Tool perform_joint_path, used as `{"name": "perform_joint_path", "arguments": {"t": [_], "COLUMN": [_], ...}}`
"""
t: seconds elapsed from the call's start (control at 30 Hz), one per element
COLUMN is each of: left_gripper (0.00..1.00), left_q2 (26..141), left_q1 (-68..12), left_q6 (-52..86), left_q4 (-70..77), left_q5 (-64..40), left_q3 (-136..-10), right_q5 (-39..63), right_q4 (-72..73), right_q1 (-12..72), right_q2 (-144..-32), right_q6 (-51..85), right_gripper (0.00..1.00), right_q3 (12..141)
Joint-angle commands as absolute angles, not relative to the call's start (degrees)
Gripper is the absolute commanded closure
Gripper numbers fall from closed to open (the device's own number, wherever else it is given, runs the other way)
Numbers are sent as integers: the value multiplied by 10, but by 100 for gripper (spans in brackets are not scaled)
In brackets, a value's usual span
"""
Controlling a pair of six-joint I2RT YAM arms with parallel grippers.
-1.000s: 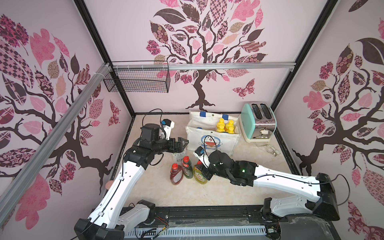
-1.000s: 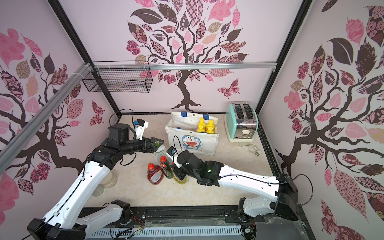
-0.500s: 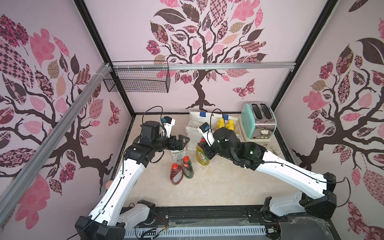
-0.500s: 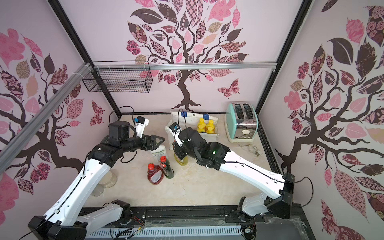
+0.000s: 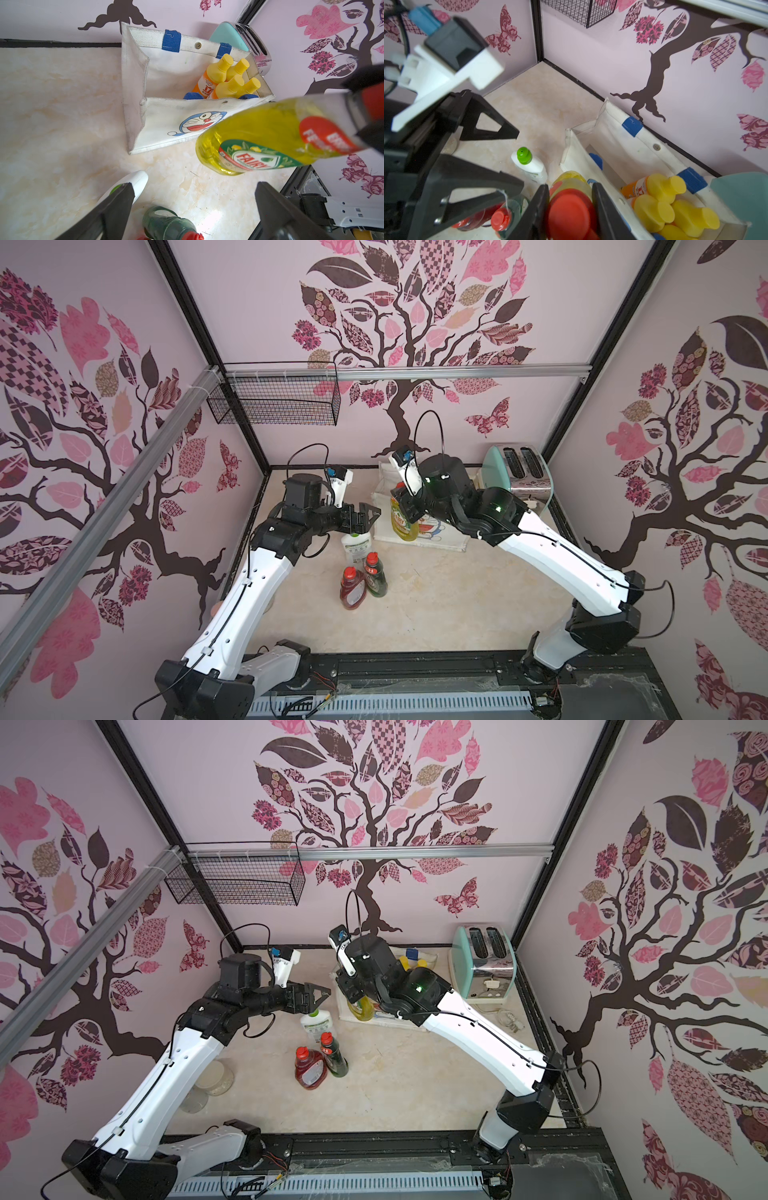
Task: Pack dish soap into the shopping bag
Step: Pick up the bottle of dish soap at the center of the board, then place the bottle of dish soap in the shopping bag.
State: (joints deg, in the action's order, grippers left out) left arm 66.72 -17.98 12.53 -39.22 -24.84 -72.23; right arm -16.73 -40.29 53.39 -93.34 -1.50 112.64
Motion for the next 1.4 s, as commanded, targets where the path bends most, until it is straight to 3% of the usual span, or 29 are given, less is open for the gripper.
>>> {"name": "perform_joint_path", "arguments": {"t": [0.0, 0.27, 1.37], "left_gripper": [3, 3, 3], "left_q2": [671, 671, 676], "left_q1": [-177, -177, -178], "left_q6": [113, 113, 108], "left_q4": [-399, -399, -389], "left_q5": [-250, -246, -237], "left_q3": [-736, -738, -719], "right_q5": [-179, -141, -65], "right_q4": [-378, -403, -327], "right_q1": [518, 477, 390], "right_q2": [-952, -1040, -1168], "right_q6": [-39, -48, -63], "right_gripper": [100, 100, 100], "right_q3": [1233, 1384, 1438]}}
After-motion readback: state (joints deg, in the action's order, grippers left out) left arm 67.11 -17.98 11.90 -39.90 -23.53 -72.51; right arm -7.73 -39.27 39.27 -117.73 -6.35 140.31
